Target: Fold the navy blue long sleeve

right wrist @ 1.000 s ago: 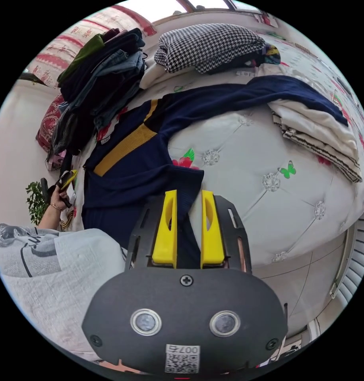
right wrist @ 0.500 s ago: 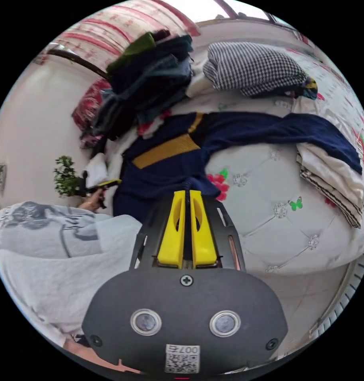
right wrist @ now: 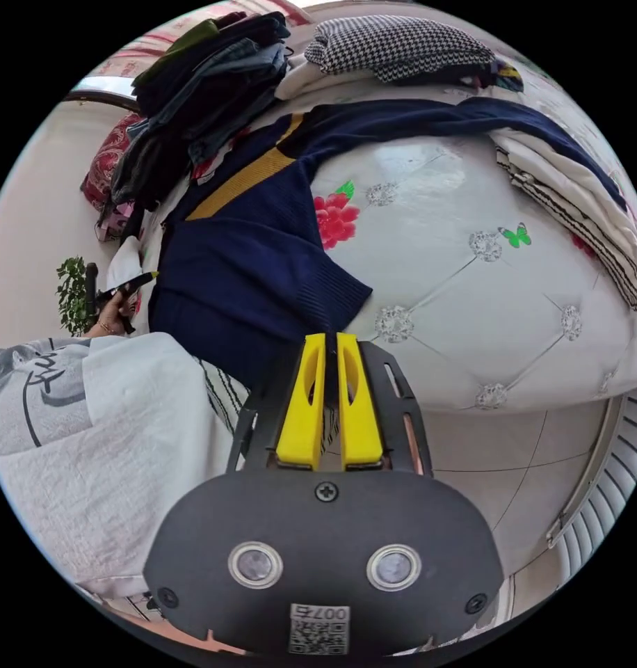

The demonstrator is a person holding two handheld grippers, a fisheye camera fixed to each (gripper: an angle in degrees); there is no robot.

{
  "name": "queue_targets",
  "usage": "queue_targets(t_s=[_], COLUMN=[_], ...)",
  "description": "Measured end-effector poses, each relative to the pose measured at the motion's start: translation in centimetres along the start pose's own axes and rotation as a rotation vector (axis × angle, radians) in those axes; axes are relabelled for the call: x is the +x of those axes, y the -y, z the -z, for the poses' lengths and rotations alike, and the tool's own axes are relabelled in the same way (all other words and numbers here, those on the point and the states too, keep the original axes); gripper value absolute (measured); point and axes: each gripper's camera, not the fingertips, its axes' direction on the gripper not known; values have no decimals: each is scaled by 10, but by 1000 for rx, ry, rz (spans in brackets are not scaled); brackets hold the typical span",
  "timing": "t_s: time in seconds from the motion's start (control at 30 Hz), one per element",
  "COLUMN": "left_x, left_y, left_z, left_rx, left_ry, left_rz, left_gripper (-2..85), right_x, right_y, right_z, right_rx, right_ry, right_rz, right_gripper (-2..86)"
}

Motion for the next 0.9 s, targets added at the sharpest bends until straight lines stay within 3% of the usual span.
queue_targets(t_s=[0.13,0.23,0.37,0.6,0.9], left_x=[4,3,6,14,1], left_y=[-12,-17,-26,-32,-38], left_z=[17,9,7,10,34], left_rx=[82,39,26,-39,-57], left_ry=[-25,-29,-43,-38,-46], left_rz=[-24,4,69,95,263], left_gripper=[31,16,-4,-9,-10], right_x=[5,23,70,165,255], right_y=[-5,-8,-4,28,87], right_z=[27,48,83,167,189], right_rx=[76,182,387,753,715], right_ry=[-32,4,128,133,-89], right_rz=[18,-51,-214,-460,-657], right_gripper=[27,31,34,44,57])
